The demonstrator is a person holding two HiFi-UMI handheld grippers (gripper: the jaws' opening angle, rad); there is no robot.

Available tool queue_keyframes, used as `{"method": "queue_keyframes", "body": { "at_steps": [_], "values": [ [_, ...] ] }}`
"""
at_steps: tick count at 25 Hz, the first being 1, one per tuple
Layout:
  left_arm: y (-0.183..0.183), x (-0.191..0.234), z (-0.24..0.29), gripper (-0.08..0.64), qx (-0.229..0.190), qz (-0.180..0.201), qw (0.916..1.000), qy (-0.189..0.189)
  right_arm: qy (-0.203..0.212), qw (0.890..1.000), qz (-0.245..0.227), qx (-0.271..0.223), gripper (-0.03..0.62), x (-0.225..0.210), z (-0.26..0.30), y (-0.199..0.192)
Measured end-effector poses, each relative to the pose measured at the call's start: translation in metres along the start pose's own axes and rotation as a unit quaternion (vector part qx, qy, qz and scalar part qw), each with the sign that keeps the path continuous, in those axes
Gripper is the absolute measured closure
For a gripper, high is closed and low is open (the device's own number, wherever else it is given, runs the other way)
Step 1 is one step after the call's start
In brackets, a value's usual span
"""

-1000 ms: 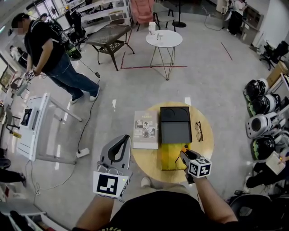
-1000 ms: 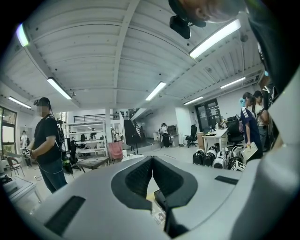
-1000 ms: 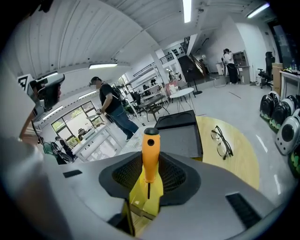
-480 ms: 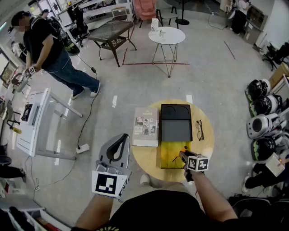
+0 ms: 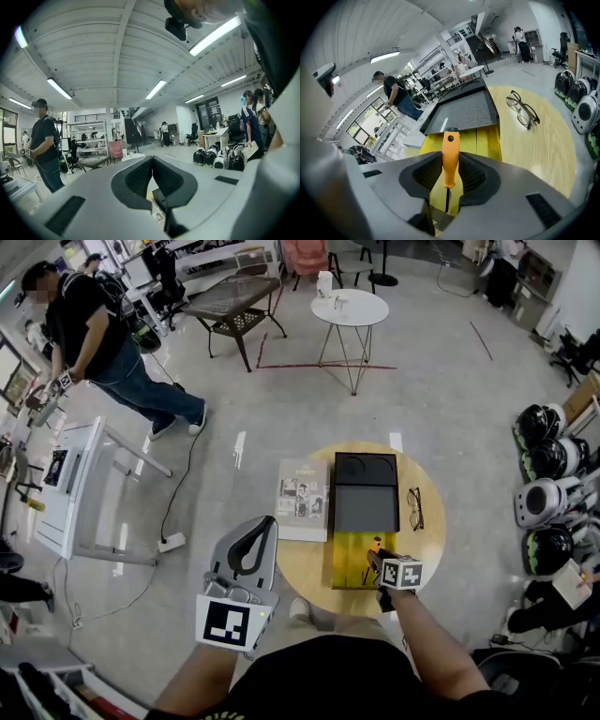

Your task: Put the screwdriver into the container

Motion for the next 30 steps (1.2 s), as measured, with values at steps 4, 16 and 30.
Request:
{"method": "queue_keyframes", "body": {
  "at_steps": [4, 16, 30],
  "values": [
    [0.003, 0.000, 0.000, 0.543, -0.002, 0.003, 1.0000, 0.000, -0.008, 1.000, 0.001, 0.005, 0.469, -0.002, 0.006, -0.005],
    [0.001, 0.004, -0.001, 0.543, 0.006, 0.008, 0.9999, 0.000, -0.047, 0.999, 0.011, 0.014, 0.468, -0.010, 0.024, -0.008],
    [0.011, -0.004, 0.007, 0.543, -0.014, 0.010, 0.9996, -0.024, -0.043, 0.996, -0.068, -0.029, 0.428, 0.007, -0.013, -0.013]
  ]
}}
Point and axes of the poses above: the fingertips, and each gripper's own axes: z forward along the fingers, x to its left, y out of its top, the point moved 2 cm from there along -z, backward along the fingers, and after that the axes turned 3 degrees about -z, right-handed, at the moved point
